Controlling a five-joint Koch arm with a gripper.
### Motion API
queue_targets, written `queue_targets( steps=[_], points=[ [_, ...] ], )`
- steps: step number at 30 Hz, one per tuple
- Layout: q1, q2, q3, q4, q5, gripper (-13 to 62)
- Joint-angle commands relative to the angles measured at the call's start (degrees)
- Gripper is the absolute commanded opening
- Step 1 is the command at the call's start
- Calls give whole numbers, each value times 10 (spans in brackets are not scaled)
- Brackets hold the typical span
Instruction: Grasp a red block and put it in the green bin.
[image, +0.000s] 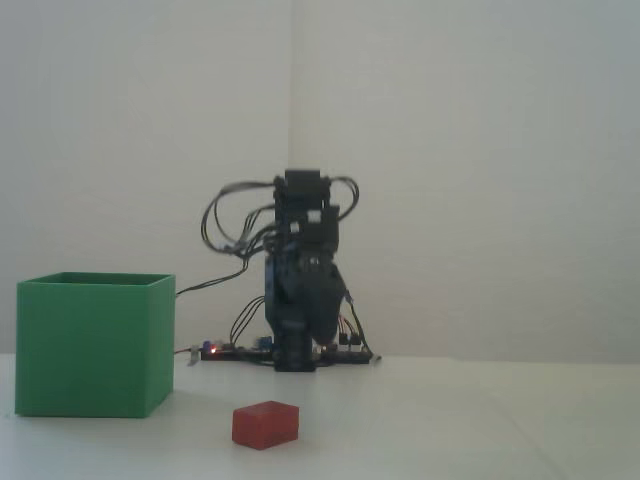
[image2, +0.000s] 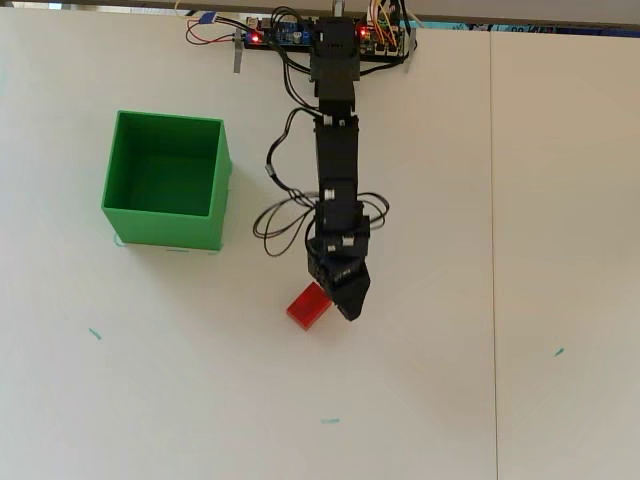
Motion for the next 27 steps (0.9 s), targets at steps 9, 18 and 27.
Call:
queue_targets(
  steps=[9,18,27],
  points=[
    [2,6,-12,57,253,333],
    [-11,1,0,73,398,343],
    [-15,-1,0,79,452,309]
  ],
)
